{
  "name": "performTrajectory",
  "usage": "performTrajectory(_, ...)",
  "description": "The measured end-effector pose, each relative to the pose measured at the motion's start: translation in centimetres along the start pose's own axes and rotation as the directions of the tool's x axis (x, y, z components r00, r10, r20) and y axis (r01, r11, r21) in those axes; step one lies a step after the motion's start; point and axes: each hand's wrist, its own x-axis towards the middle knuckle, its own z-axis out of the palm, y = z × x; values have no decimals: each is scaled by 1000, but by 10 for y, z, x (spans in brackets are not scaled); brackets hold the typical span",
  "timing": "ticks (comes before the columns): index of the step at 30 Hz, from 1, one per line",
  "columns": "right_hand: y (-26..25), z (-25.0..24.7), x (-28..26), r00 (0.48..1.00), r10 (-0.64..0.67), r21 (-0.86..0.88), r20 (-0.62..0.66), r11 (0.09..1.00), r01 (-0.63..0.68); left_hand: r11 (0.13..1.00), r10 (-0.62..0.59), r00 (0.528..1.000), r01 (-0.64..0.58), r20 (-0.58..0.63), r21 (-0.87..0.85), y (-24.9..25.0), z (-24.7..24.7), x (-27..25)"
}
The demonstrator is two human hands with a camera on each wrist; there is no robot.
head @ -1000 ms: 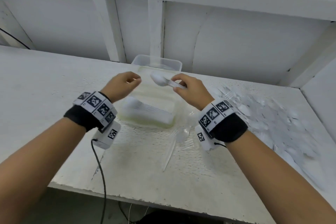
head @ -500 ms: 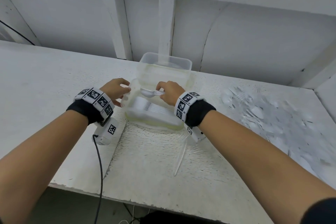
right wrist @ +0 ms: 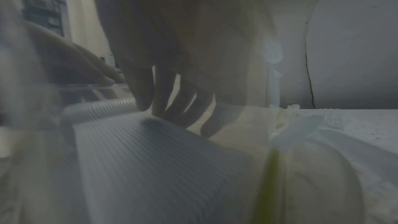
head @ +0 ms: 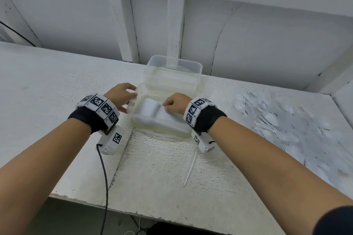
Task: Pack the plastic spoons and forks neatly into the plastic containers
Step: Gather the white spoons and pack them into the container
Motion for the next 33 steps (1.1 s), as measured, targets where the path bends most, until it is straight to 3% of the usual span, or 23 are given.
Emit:
performTrajectory(8, -2, -1, -3, 1000, -13, -73, -3, 997, 13, 1000, 6, 1000, -6, -14, 31, -2, 0, -1)
performTrajectory(13, -2, -13, -14, 999, -38, -136, -32, 990, 33, 986, 50, 996, -39, -67, 162, 1, 0, -7)
performTrajectory(16, 0, -27, -31, 994, -86, -145, -62, 986, 76, 946, 172, 972, -118, -159, 304, 10, 2, -16)
performTrajectory(21, 20, -56, -93, 972, -160, -124, -174, 982, 140, 865, 462, 858, -380, -223, 329, 44, 39, -56)
performTrajectory(24, 47, -65, -143, 962, -134, -80, -240, 990, 118, 801, 572, 816, -533, -84, 274, 65, 82, -84)
performTrajectory(27, 82, -65, -190, 966, -78, -112, -248, 992, 51, 731, 620, 770, -637, 152, 243, 78, 134, -105)
performTrajectory(33, 157, -49, -265, 963, 128, -110, -238, 981, -158, 502, 580, 578, -808, 574, 307, 89, 232, -123)
